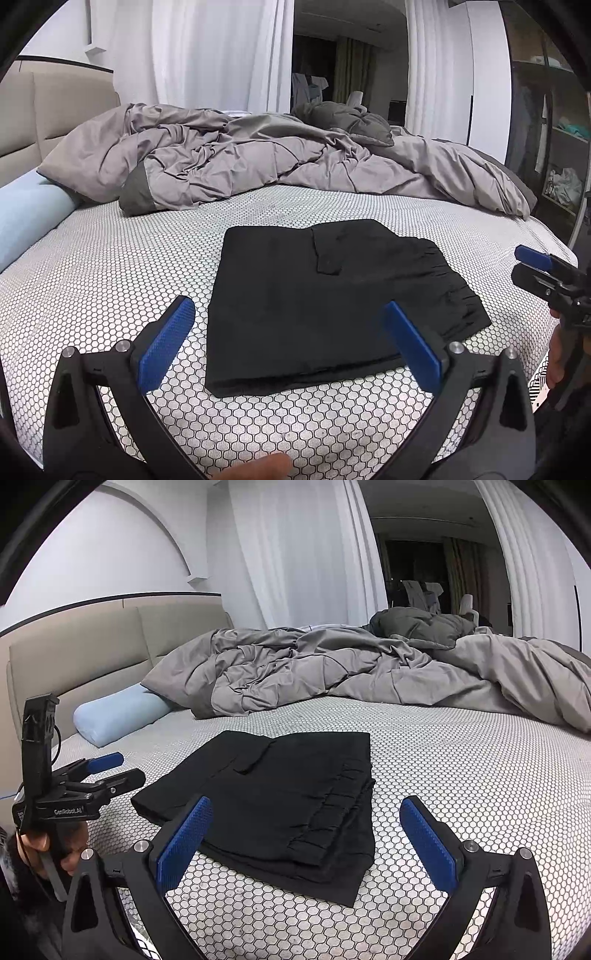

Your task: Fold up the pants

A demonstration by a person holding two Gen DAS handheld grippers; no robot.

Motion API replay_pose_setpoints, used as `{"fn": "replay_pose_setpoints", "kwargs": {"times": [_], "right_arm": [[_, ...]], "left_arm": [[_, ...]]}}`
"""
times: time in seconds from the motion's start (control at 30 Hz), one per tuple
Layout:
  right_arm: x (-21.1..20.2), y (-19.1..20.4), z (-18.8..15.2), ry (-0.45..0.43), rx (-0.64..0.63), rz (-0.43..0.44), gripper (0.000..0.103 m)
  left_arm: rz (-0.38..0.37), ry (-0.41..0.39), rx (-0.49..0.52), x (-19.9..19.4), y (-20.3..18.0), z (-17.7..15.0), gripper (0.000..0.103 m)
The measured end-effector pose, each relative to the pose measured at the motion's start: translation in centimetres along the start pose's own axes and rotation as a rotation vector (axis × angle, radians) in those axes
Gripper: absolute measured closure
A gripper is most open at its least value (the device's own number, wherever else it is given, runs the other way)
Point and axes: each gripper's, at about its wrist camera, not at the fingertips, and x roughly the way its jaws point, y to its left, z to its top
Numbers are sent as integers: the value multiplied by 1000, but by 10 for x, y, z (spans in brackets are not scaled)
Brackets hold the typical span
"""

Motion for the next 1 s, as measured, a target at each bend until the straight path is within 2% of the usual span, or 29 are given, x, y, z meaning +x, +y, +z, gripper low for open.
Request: {"fn": "replay_pose_setpoints", "kwargs": {"times": [1.0], "right_arm": [[9, 8, -5, 19, -51, 0, 0]], "left_arm": [[21, -16, -26, -5, 1, 2, 1]]}}
